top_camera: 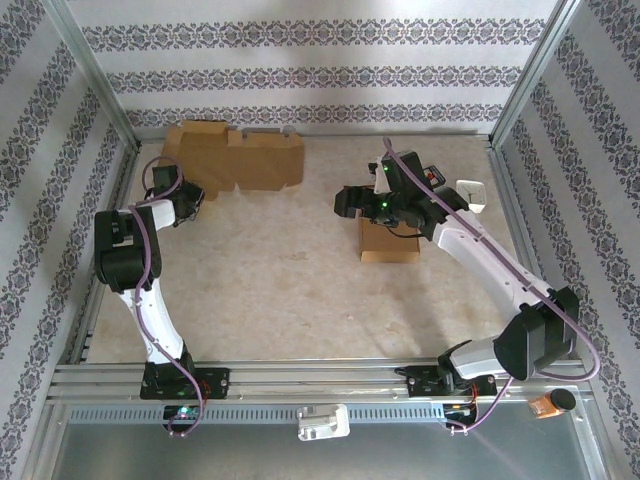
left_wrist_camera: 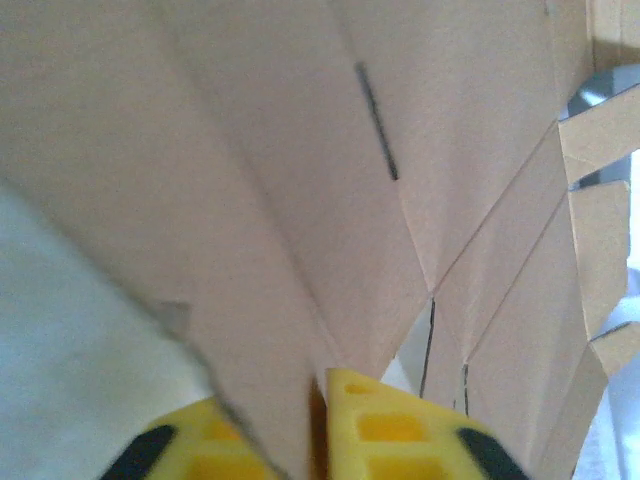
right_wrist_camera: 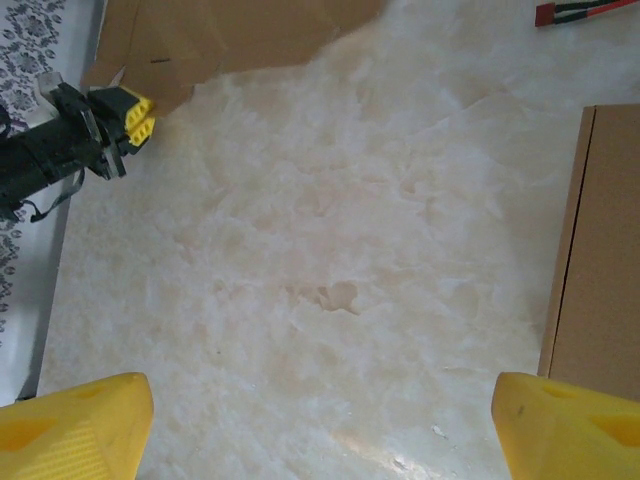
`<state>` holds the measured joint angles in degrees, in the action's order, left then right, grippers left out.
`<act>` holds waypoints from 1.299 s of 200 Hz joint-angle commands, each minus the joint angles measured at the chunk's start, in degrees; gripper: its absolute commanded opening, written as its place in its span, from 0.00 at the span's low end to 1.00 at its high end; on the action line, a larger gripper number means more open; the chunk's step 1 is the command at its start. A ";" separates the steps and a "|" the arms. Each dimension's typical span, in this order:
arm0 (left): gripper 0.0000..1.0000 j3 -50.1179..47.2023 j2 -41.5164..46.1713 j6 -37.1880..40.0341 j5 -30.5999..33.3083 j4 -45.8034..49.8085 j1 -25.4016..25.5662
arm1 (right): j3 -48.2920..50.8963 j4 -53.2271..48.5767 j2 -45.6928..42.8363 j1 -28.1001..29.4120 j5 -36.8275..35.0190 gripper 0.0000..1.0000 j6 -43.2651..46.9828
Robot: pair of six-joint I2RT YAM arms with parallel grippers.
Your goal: Fold the paper box
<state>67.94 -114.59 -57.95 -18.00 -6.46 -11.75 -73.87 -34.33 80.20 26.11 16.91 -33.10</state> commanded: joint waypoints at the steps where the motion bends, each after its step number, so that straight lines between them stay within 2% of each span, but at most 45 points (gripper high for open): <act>1: 0.00 -3.76 6.60 -1.27 -7.48 -2.76 -0.06 | -0.62 -0.31 -2.47 -0.18 -1.89 0.87 -0.91; 23: 0.00 -11.48 15.54 -1.53 -9.94 -3.92 1.92 | 0.16 -0.04 -3.69 -0.09 -2.84 0.87 -1.73; 43: 0.00 -20.38 24.87 -2.33 -11.32 -4.39 6.75 | 0.96 0.22 -4.59 0.51 -3.69 0.87 -2.05; 89: 0.00 -36.29 46.60 -0.91 -4.96 6.05 21.14 | 1.44 0.14 -4.46 1.49 -3.87 0.87 -1.71; 117: 0.02 -41.95 52.47 -2.14 -2.65 9.75 27.72 | 1.18 0.30 -2.65 2.83 -3.20 0.87 -1.55; 135: 0.26 -42.22 52.84 0.03 -0.55 11.36 28.45 | 1.18 1.04 -0.79 4.61 -3.50 0.87 -1.18; 165: 0.49 -34.77 54.59 12.59 8.59 18.40 28.35 | 1.53 2.23 2.10 8.19 -3.96 0.86 -1.24; 180: 0.57 -28.91 55.11 19.91 15.58 23.71 28.33 | 1.70 2.26 2.74 9.89 -5.02 0.86 -0.50; 199: 0.59 -22.51 51.55 30.68 20.39 26.18 27.84 | 2.58 3.09 2.96 10.96 -5.66 0.86 -0.02; 211: 0.58 -17.61 46.24 39.23 18.82 28.85 26.75 | 3.22 3.89 3.04 11.12 -5.33 0.86 0.22; 229: 0.59 -9.43 37.07 50.19 11.07 35.53 24.47 | 3.13 3.54 3.38 11.07 -4.85 0.86 0.81; 243: 0.58 -3.91 29.92 53.45 4.59 39.55 21.98 | 2.94 3.14 3.08 11.17 -4.60 0.86 1.43; 260: 0.58 0.63 22.08 53.06 -6.22 41.64 17.89 | 2.76 2.52 2.43 11.22 -4.84 0.87 2.22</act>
<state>64.31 -83.85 -14.57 -10.68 24.14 10.68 -71.07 -31.88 83.02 37.28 12.91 -32.99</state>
